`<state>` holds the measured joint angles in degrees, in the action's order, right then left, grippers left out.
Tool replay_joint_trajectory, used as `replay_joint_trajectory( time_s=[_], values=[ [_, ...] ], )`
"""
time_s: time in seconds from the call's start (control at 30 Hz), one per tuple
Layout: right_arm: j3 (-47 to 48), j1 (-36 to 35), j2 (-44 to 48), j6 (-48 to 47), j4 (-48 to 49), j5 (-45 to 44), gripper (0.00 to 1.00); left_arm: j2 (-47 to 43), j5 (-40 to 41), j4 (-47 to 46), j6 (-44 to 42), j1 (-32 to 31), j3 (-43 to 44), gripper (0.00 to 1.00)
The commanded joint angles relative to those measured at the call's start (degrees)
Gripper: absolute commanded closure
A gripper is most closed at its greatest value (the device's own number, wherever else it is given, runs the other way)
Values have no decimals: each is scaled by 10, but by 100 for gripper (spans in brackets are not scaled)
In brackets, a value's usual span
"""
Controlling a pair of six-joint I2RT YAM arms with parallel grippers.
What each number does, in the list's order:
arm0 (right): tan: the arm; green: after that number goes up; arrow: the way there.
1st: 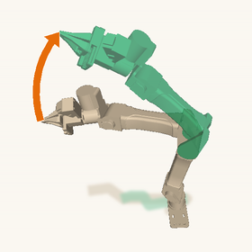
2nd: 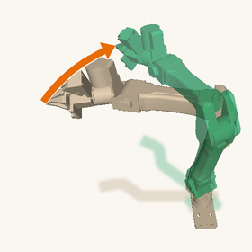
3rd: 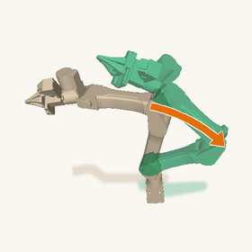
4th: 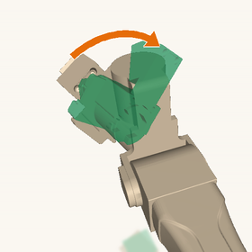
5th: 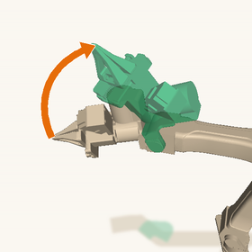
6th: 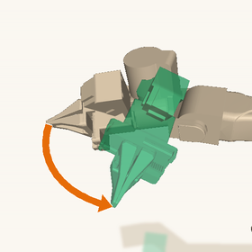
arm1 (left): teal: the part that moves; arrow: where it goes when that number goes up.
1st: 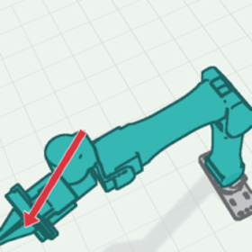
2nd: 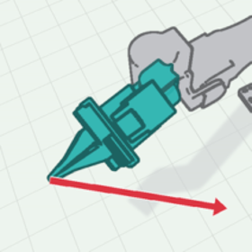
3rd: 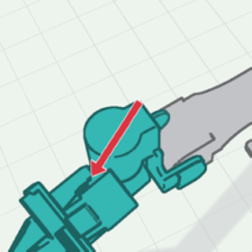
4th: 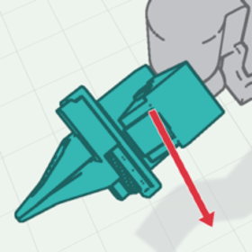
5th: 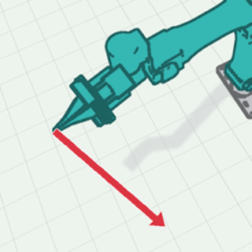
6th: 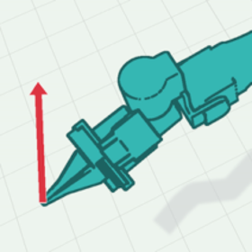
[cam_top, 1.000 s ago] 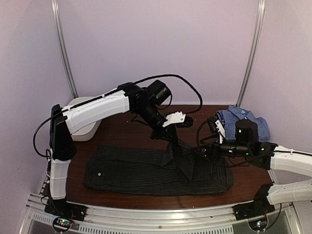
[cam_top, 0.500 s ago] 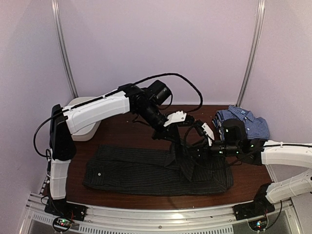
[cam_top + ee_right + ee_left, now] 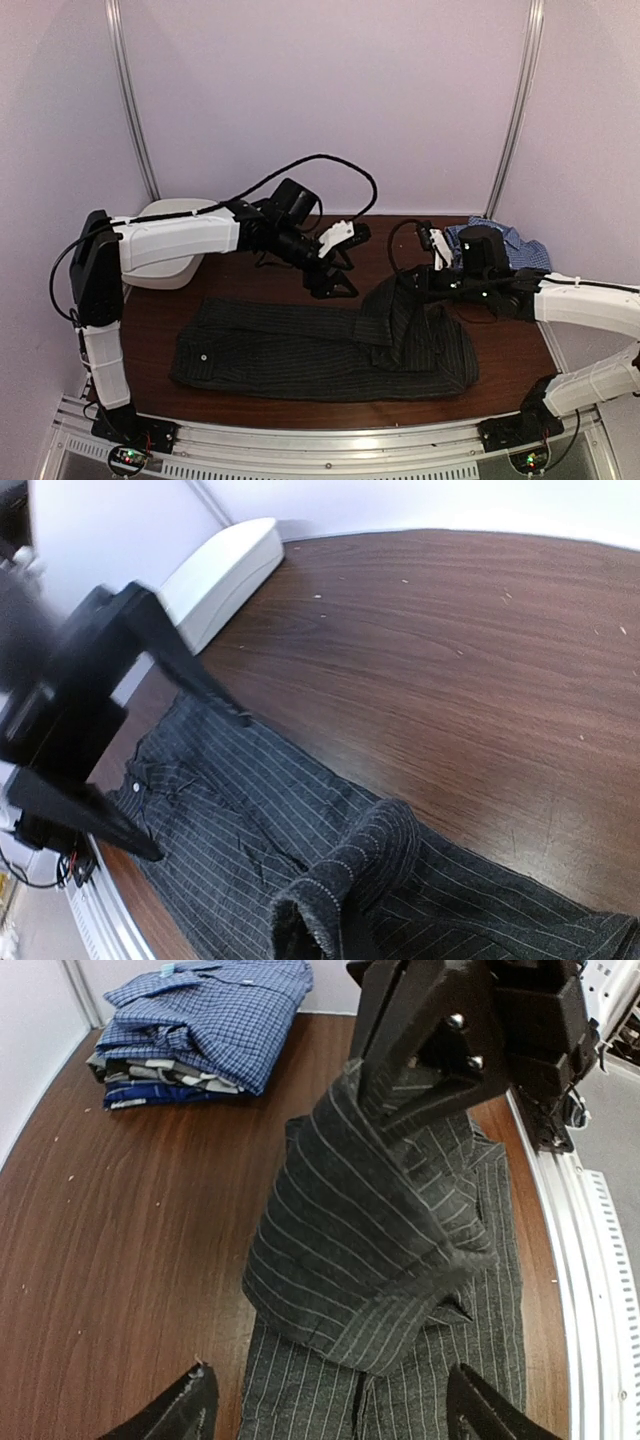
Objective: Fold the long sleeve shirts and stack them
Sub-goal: Pass from the left arm to the right
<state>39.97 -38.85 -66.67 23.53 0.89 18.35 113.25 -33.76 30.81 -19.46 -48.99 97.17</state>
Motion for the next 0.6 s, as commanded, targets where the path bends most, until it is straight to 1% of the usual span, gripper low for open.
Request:
replay_joint_trajectory(
  time_s=[0.0, 0.13, 0.17, 0.23, 0.3, 0.4, 0.57],
  values=[
    [7, 31, -30, 102, -24, -37, 100, -61, 44, -224, 112, -1, -122, 18],
    [5, 56, -45, 116, -18, -32, 100, -86, 42, -322, 149, -1, -205, 16],
    [5, 59, -47, 118, -18, -32, 100, -86, 41, -341, 154, -1, -221, 14],
    [3, 66, -51, 120, -20, -32, 100, -86, 41, -372, 150, -5, -248, 13],
    [1, 73, -54, 121, -21, -30, 100, -84, 67, -392, 123, -17, -269, 13],
    [-7, 86, -57, 129, -21, -27, 100, -66, 79, -398, 81, -34, -272, 13],
    [-13, 104, -58, 139, -15, -16, 100, -20, 113, -391, 32, -59, -236, 13]
  ],
)
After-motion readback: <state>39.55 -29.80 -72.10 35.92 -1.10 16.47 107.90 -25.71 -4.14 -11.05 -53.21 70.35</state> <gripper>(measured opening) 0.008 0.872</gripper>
